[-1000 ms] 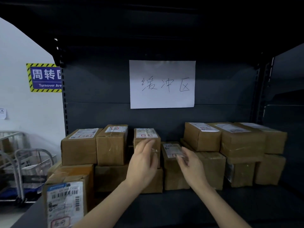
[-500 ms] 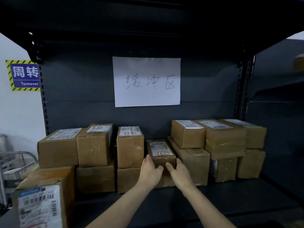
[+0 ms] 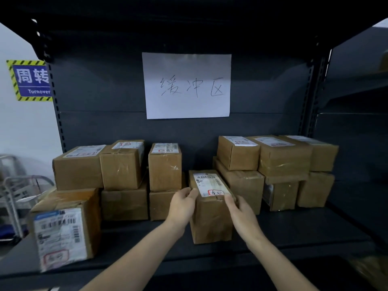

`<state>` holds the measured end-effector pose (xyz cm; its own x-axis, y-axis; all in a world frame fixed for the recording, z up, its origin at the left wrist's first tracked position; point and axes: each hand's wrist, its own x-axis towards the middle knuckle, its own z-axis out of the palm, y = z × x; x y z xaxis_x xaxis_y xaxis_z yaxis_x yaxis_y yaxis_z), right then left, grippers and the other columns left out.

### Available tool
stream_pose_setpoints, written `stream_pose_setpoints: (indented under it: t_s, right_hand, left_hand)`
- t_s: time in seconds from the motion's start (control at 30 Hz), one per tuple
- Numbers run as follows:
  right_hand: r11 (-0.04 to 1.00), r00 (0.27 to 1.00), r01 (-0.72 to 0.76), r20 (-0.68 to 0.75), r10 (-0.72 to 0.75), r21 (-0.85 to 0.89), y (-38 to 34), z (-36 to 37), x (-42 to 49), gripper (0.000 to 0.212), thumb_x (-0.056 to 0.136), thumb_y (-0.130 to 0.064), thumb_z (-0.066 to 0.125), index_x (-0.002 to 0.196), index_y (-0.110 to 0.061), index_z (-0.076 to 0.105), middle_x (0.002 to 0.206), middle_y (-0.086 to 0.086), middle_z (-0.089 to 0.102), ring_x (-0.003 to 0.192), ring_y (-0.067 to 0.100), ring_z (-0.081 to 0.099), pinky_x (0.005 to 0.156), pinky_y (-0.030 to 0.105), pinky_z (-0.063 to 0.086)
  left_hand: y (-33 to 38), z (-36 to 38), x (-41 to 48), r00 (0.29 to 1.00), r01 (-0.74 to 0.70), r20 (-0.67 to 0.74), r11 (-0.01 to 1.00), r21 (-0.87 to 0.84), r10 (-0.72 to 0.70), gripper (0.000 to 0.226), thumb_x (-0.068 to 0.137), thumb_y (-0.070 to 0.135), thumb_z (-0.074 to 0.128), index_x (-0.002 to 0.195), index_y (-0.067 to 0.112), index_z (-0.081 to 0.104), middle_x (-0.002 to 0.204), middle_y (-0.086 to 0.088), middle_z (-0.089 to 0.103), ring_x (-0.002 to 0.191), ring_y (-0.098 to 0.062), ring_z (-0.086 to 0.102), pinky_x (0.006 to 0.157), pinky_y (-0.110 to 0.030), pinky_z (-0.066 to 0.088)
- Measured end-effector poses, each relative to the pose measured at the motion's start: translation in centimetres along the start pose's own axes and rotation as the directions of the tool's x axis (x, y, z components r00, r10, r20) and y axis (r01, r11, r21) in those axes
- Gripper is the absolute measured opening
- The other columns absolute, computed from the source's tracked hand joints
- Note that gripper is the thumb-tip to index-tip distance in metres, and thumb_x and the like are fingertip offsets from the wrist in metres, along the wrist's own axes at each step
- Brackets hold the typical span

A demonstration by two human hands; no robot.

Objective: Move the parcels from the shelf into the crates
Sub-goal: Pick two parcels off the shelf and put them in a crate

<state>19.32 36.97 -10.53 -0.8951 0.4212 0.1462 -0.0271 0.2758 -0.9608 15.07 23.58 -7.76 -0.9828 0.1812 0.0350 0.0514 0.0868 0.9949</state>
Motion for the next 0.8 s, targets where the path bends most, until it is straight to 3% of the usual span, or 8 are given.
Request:
stream_pose_setpoints:
  t_s: [0.1,0.2,0.3,0.37,0.5,0.67,0.8]
  right_hand:
    - [1.000,1.000,0.002,0.019,-0.002,0.002,-0.1,-0.3,-0.7,0.024,0.093,-0.045,0.045,0.108,-0.030,0.054,0.107,-0.005,0.060,0.097,0.008,0.056,0.088,0.027,0.046]
    - [0.995,0.998,0.051,-0.027,-0.053,-0.087,0.0,-0.2,-2.2,0.038,0.092,-0.043,0.047,0.125,-0.024,0.055,0.122,0.002,0.052,0.108,0.012,0.051,0.094,0.028,0.041]
    - [0.970,0.979,0.173,-0.078,-0.188,-0.172,-0.2,0.3,-4.7,0.043,0.093,-0.035,0.049,0.133,-0.020,0.048,0.125,0.003,0.047,0.106,0.008,0.046,0.087,0.020,0.034]
    - [0.959,0.966,0.225,-0.091,-0.243,-0.170,0.0,0.9,-6.3,0.045,0.092,-0.033,0.052,0.135,-0.021,0.046,0.126,0.000,0.044,0.108,0.007,0.046,0.087,0.017,0.036]
    - [0.937,0.943,0.309,-0.074,-0.323,-0.160,0.2,2.8,-9.0,0.052,0.087,-0.030,0.060,0.135,-0.024,0.041,0.119,-0.011,0.037,0.108,0.001,0.044,0.073,0.004,0.038]
    - [0.881,0.897,0.417,-0.056,-0.439,-0.224,-0.1,5.4,-11.2,0.057,0.084,-0.032,0.063,0.134,-0.022,0.038,0.122,-0.012,0.033,0.114,0.003,0.040,0.081,0.013,0.040]
    - [0.867,0.880,0.470,0.002,-0.476,-0.164,-1.2,7.8,-11.5,0.054,0.084,-0.031,0.063,0.132,-0.023,0.039,0.120,-0.013,0.034,0.112,0.002,0.042,0.075,0.009,0.042]
  left_hand:
    - [-0.2,-0.2,-0.7,1.000,0.001,-0.011,1.000,0.017,-0.001,0.045,0.097,0.022,0.045,0.139,0.006,0.039,0.136,-0.007,0.050,0.124,-0.020,0.046,0.090,-0.023,0.035]
    - [-0.7,-0.8,-2.0,0.998,-0.062,0.006,0.997,0.037,0.062,0.046,0.096,0.026,0.047,0.140,0.014,0.039,0.134,0.000,0.052,0.122,-0.014,0.049,0.095,-0.022,0.041]
    - [-1.1,-1.8,-4.0,0.988,-0.149,0.041,0.989,0.025,0.148,0.045,0.095,0.021,0.049,0.139,0.020,0.040,0.112,0.014,0.056,0.096,0.003,0.052,0.072,-0.007,0.045]
    - [-1.6,-2.9,-5.2,0.978,-0.204,0.047,0.979,0.016,0.203,0.043,0.094,0.019,0.051,0.136,0.026,0.043,0.110,0.020,0.058,0.094,0.006,0.055,0.065,-0.005,0.048]
    - [-2.8,-5.8,-7.7,0.958,-0.283,0.040,0.959,-0.003,0.283,0.039,0.090,0.009,0.055,0.115,0.040,0.052,0.107,0.017,0.067,0.099,0.004,0.063,0.071,-0.009,0.051]
    - [-3.8,-9.2,-9.9,0.952,-0.306,-0.013,0.952,0.015,0.306,0.043,0.087,0.006,0.058,0.109,0.043,0.053,0.108,0.018,0.068,0.106,0.003,0.061,0.078,-0.015,0.053]
    - [-4.1,-12.3,-11.0,0.936,-0.337,-0.089,0.939,0.059,0.342,0.046,0.084,0.005,0.061,0.112,0.040,0.053,0.113,0.011,0.067,0.109,-0.004,0.061,0.085,-0.022,0.054]
